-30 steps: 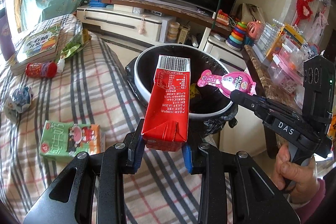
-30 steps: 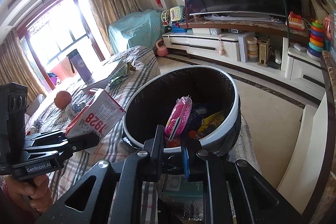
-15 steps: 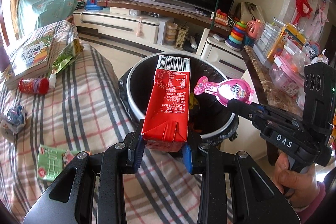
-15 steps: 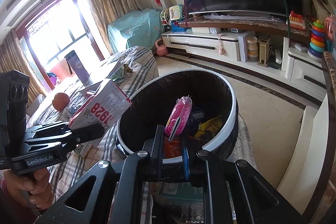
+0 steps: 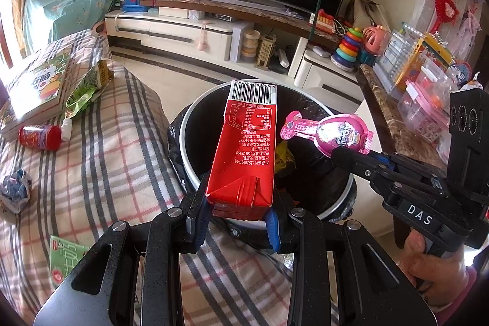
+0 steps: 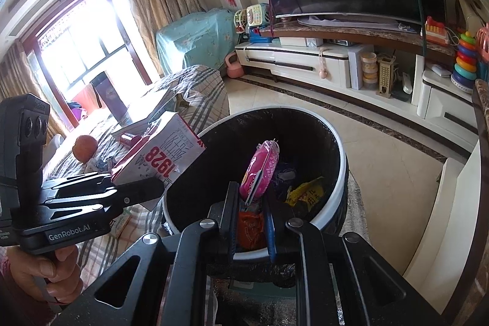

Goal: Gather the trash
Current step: 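Carry both items over the black bin and open both tools, then move both tools back to the bed toward the white wrapper and green juice box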

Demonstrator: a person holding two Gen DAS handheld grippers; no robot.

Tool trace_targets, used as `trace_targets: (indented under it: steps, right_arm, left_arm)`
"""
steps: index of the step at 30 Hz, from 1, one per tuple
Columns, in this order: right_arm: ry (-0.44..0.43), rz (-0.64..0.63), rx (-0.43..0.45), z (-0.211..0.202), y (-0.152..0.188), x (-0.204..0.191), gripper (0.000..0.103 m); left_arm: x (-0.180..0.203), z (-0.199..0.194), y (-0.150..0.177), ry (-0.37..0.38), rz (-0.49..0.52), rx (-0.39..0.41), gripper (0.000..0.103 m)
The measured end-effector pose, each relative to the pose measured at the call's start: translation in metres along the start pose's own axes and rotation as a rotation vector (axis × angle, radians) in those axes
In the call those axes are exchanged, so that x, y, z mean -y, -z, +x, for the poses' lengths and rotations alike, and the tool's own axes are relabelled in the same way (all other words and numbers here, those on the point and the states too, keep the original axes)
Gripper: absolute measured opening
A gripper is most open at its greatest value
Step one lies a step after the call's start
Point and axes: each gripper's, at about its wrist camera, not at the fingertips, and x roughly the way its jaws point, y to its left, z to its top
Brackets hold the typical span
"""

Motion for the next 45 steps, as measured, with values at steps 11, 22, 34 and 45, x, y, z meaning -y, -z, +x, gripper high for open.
trace_targets:
  steps: [11,22,34,45]
  right_arm:
    - [0.009,-0.005,-0.017,0.007,-0.006,0.002,0.015]
    - [0.010,0.000,-0.032,0.012,-0.008,0.008,0.015]
    - [0.022,0.006,-0.037,0.013,-0.011,0.010,0.019]
    - [0.025,0.018,0.009,-0.005,-0.008,0.003,0.048]
  left_arm:
    - [0.001,0.013,-0.009,-0.005,0.006,-0.020,0.029]
    - [0.001,0.026,-0.013,0.003,0.002,-0.050,0.029]
    - [0.000,0.034,-0.015,0.008,-0.014,-0.072,0.032]
    - [-0.017,-0.002,-0.003,-0.010,-0.076,0.016,0.062]
